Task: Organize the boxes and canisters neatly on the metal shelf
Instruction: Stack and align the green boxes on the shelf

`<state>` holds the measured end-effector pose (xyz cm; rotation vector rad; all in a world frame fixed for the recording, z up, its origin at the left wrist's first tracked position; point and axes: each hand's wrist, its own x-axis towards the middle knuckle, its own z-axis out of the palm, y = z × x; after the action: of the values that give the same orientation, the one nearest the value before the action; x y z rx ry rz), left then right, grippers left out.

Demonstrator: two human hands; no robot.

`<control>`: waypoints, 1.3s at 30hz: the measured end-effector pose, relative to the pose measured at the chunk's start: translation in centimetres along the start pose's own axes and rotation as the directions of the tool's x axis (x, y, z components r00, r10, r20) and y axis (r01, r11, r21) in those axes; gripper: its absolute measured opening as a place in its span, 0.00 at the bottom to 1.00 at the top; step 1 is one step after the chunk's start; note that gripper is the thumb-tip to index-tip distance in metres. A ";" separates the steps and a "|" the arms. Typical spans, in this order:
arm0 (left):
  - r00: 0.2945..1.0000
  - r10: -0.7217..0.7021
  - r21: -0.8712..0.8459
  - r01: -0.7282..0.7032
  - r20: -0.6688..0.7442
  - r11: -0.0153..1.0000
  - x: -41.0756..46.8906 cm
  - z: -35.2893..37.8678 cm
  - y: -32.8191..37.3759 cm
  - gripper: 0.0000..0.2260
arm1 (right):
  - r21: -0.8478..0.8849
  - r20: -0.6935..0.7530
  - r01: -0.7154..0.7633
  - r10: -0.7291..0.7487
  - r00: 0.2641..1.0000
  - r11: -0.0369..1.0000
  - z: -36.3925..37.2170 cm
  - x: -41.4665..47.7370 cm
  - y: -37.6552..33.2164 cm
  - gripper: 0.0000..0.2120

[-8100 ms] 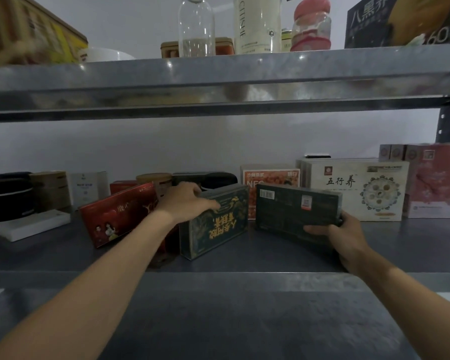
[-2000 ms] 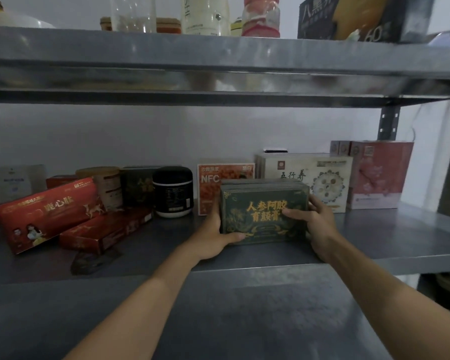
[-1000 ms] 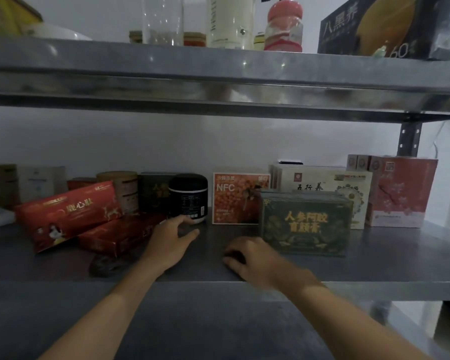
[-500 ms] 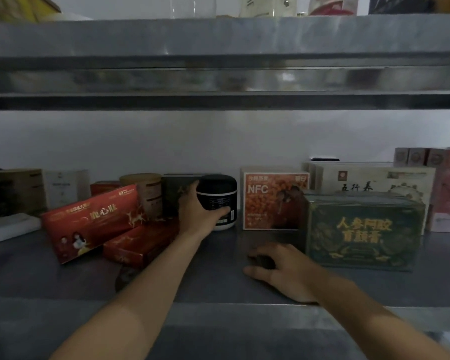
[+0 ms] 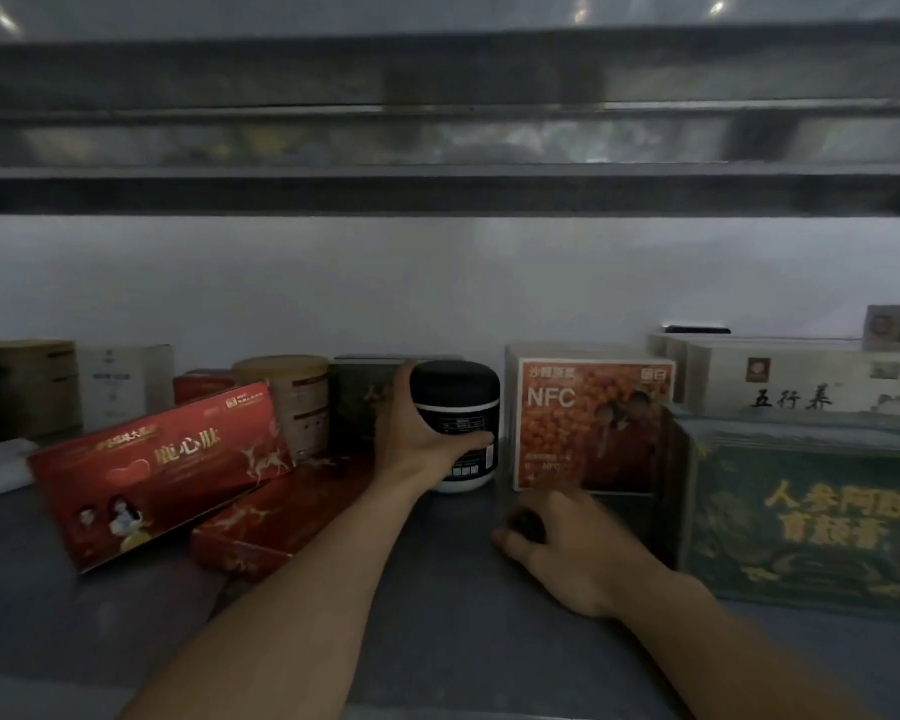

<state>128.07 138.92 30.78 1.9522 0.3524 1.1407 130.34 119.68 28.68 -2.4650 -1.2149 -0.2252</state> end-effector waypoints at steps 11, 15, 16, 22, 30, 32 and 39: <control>0.952 0.078 -0.145 -0.126 -0.297 0.981 -2.0 -4.2 3.7 0.51 | -0.038 -0.015 0.032 -0.033 0.999 0.999 0.2 -0.2 -1.7 0.17; 0.953 0.104 -0.135 -0.147 -0.285 0.980 -3.0 -6.7 3.2 0.49 | -0.044 -0.030 -0.004 0.002 1.000 0.999 0.5 0.0 -2.5 0.18; 0.950 0.107 -0.118 -0.147 -0.292 0.982 -3.1 -7.4 2.9 0.49 | -0.050 -0.031 -0.005 0.004 0.999 0.999 0.6 0.1 -2.6 0.18; 0.920 0.055 0.009 -0.056 -0.388 0.998 -3.1 -13.2 0.6 0.52 | -0.044 -0.027 0.002 -0.003 1.000 0.999 1.7 0.8 -4.4 0.18; 0.869 -0.026 0.049 0.058 -0.494 0.997 -3.4 -20.5 -3.8 0.50 | -0.081 -0.050 0.044 -0.049 0.998 0.996 2.9 2.1 -6.8 0.17; 0.858 -0.041 0.099 0.107 -0.512 0.989 -3.4 -21.8 -5.0 0.50 | -0.091 -0.049 0.038 -0.043 0.998 0.995 2.9 2.2 -7.0 0.16; 0.834 -0.064 0.159 0.179 -0.548 0.971 -2.9 -22.8 -6.0 0.51 | -0.092 -0.042 0.017 -0.021 0.999 0.996 2.8 2.5 -7.5 0.14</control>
<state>108.71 152.68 30.06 1.7094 0.9153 1.6147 125.85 126.76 28.87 -2.5138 -1.2360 -0.3442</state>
